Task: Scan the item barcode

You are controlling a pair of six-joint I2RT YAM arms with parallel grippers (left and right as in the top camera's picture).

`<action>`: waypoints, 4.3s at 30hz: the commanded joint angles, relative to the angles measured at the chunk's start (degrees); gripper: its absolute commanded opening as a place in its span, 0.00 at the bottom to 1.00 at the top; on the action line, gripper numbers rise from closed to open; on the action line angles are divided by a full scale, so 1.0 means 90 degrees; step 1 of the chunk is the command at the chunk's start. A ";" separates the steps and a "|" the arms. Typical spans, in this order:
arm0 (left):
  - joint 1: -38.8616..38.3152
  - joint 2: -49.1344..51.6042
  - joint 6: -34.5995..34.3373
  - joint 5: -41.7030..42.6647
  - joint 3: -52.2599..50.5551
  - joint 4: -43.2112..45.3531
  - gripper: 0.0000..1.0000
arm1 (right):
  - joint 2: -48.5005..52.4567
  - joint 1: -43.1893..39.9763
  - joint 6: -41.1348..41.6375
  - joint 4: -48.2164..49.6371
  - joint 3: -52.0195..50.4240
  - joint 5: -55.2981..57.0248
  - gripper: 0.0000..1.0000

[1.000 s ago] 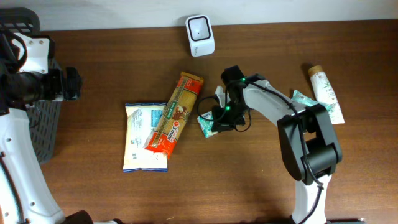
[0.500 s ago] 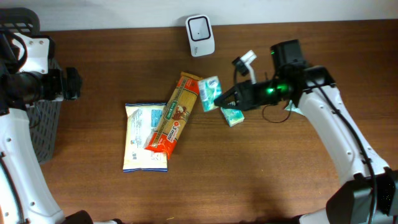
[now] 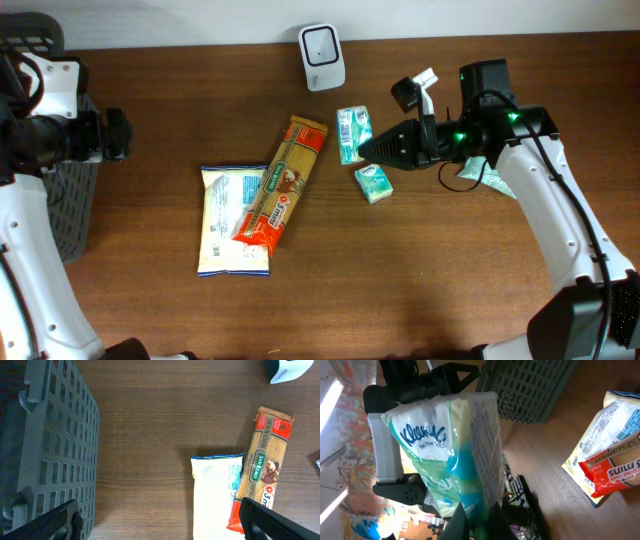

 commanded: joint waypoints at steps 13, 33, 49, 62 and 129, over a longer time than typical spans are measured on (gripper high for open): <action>0.0022 0.0027 0.0078 0.0068 0.0024 -0.0010 0.99 | -0.0112 0.0039 -0.0002 0.0027 0.0056 0.0595 0.04; 0.0022 0.0027 0.0078 0.0068 0.0024 -0.0012 0.99 | 0.1202 0.2157 -0.0517 -0.0595 0.3575 1.1929 0.04; 0.0022 0.0027 0.0078 0.0068 0.0024 -0.0010 0.99 | 0.5408 0.2234 -0.4889 0.6343 0.3575 1.3622 0.04; 0.0022 0.0027 0.0078 0.0068 0.0022 -0.0010 0.99 | 0.5382 0.2450 -0.4889 0.6654 0.3575 1.3624 0.04; 0.0022 0.0027 0.0078 0.0068 0.0022 -0.0010 0.99 | 0.1826 0.0736 0.0352 0.1923 -0.1549 0.7589 0.31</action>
